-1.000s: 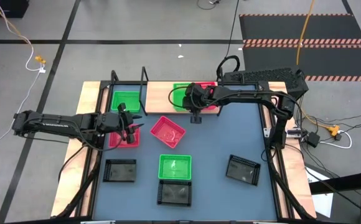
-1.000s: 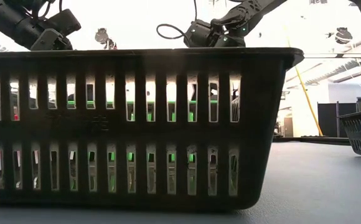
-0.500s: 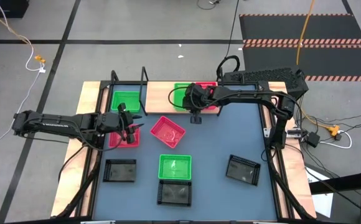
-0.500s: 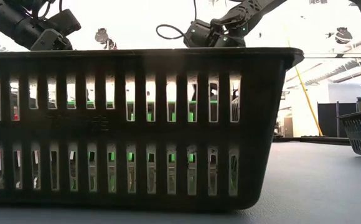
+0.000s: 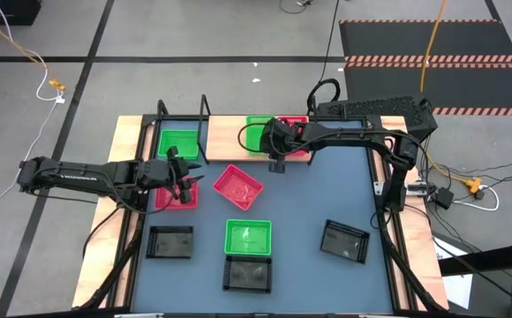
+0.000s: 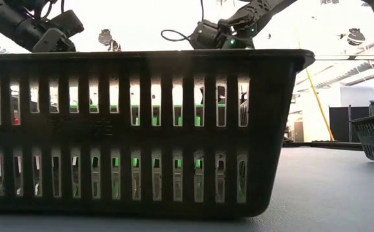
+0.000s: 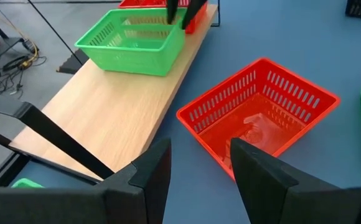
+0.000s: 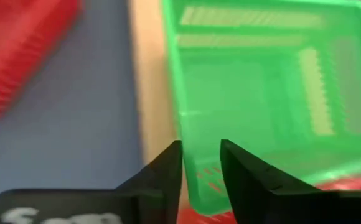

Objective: Stack baskets on shelf by color
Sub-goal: Put the top right green bin on the shelf, then put the top right black bin on the shelf

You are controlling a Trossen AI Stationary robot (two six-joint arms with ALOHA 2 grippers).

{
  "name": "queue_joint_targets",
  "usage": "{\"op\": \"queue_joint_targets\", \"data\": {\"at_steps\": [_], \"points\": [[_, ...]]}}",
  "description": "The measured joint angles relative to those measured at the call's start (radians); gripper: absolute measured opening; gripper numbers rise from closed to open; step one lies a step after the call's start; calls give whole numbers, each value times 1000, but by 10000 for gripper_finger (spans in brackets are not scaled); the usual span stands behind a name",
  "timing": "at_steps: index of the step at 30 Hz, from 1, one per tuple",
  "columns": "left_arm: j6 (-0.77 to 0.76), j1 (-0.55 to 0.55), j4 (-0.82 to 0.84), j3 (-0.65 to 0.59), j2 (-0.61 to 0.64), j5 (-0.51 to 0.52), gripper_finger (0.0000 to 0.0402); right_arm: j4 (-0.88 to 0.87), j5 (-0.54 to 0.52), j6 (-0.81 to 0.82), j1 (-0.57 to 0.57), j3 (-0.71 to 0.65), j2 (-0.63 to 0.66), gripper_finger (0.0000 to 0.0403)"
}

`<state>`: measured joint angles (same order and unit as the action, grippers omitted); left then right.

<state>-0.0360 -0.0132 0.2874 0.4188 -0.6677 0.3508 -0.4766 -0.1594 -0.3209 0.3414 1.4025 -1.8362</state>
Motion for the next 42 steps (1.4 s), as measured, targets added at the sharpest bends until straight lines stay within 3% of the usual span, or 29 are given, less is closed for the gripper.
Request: {"op": "queue_joint_targets", "data": {"at_steps": [5,9,11,16,19,23,26,28,31,38,40,42], "points": [[-3,0,0,0,0,35,168,30,-49,14,-31,-1,39,145],[0,-2,0,0,11,270,168,36,-44,81,-74,-1,105,156],[-9,-2,10,4,17,337,168,24,-17,98,-96,-1,141,157],[-14,-1,25,47,22,337,168,-23,10,79,-137,1,233,157],[12,-1,55,115,23,336,168,-245,43,147,-155,1,292,157],[13,-1,85,217,23,324,168,-520,86,394,-199,0,359,142],[48,-1,44,232,24,309,168,-552,104,555,-270,0,401,126],[80,-5,0,230,22,307,168,-467,111,576,-327,-1,418,116],[105,-16,-15,227,5,306,168,-203,111,495,-405,-68,425,109],[-24,-7,86,225,-60,194,168,706,104,200,-636,-501,345,117],[-122,14,104,225,-80,154,168,947,38,223,-706,-599,302,120],[-184,45,113,225,-104,113,168,1049,-78,230,-765,-638,288,120]]}}
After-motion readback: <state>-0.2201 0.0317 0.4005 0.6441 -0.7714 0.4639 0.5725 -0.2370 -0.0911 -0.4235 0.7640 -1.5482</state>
